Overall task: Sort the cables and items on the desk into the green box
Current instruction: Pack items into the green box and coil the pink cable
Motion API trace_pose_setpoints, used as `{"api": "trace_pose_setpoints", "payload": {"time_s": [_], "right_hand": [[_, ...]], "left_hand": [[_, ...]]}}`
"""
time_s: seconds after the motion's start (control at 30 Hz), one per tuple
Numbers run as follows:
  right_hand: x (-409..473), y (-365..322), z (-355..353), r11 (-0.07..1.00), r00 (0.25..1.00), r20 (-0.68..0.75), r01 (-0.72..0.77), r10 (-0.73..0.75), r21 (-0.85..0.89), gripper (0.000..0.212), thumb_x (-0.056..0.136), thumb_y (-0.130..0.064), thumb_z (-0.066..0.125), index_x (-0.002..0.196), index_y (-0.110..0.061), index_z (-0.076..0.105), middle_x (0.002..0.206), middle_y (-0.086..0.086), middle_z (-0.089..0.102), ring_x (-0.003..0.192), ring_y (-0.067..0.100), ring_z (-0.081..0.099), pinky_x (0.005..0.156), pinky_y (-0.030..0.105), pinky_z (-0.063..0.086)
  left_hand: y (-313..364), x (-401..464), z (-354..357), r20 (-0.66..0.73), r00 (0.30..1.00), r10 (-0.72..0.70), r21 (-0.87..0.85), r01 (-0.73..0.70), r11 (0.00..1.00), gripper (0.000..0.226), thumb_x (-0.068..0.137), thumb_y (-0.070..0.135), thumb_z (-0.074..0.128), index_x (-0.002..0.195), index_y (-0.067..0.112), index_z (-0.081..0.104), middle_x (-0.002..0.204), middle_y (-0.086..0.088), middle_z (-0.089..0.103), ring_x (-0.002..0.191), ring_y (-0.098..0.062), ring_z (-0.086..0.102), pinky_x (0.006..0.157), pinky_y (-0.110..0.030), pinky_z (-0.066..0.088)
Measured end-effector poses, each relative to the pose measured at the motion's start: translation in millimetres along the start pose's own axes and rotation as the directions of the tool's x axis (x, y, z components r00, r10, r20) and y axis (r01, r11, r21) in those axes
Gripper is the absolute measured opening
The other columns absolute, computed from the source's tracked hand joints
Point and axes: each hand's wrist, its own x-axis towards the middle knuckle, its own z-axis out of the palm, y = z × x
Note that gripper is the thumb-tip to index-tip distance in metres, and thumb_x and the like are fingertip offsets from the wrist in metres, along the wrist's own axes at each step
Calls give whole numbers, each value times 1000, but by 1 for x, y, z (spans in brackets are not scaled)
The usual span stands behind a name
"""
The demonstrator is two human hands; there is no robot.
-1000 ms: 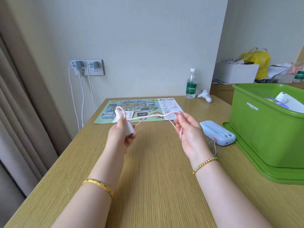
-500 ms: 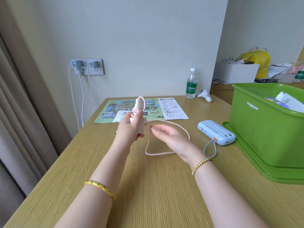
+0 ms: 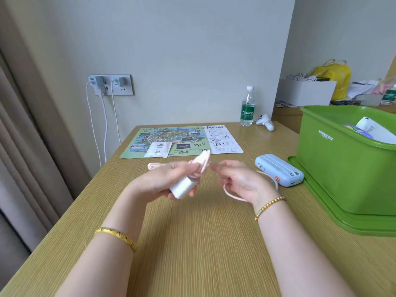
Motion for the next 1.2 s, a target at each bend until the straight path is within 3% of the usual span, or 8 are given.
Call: {"api": "trace_pose_setpoints", "payload": {"time_s": [0.17,0.33,0.43,0.5,0.57,0.77,0.93,1.2], "right_hand": [[0,2,6,991,999,-31,40,-44,-126,28,74,-27,74,61,-18,51,41,-11,47,50,10,37,52,24,29],[-11,-6,16,935,953,-40,286,-300,-209,17,91,-19,55,85,-11,69,53,-21,59,48,-5,55,55,14,41],[-15,-10,25,880,907,-5,408,-421,-243,21,94,-8,48,100,-8,69,77,-17,66,65,-18,57,64,1,40],[-18,-12,25,851,895,52,439,-444,-289,24,93,-9,49,107,-13,68,65,-30,62,65,-21,53,67,0,38],[-19,-12,25,822,891,106,449,-442,-351,27,94,-11,49,115,-16,65,53,-36,53,59,-22,49,62,-1,36],[-16,-8,23,729,864,135,485,-485,-483,35,96,-14,45,121,-33,59,46,-38,44,54,-21,46,52,0,33],[-13,-2,22,641,865,198,479,-461,-600,31,94,-20,49,118,-35,62,63,-45,49,75,-22,51,69,5,35],[-9,-8,11,908,956,71,293,-285,-301,16,87,-28,61,73,-20,60,44,-15,50,44,1,44,54,18,39]], "left_hand": [[9,-3,9,70,962,-263,470,201,860,23,79,52,58,73,30,61,60,8,66,46,-5,54,38,-14,37],[-6,17,25,-385,922,34,837,334,434,38,87,57,43,72,22,41,67,8,51,75,-23,60,57,-28,36],[-7,20,17,-584,809,66,657,423,624,42,86,58,48,94,18,40,77,1,54,76,-26,58,58,-30,36],[-4,18,9,-560,824,-85,349,328,878,44,84,54,54,103,17,40,73,-1,56,59,-19,53,48,-25,36],[-3,15,5,-434,882,-182,-3,201,980,43,87,48,55,112,15,41,70,-2,55,49,-12,47,38,-19,34],[2,12,4,-220,956,-192,-418,86,904,28,94,32,35,103,7,45,63,-1,53,41,-11,44,34,-14,20],[-3,16,9,-342,914,-219,-195,159,968,53,86,66,37,89,18,59,56,6,61,35,-8,45,34,-13,30],[-12,23,-7,-508,831,-225,-504,-75,860,36,91,49,41,83,19,58,51,1,59,33,-11,46,31,-11,26]]}}
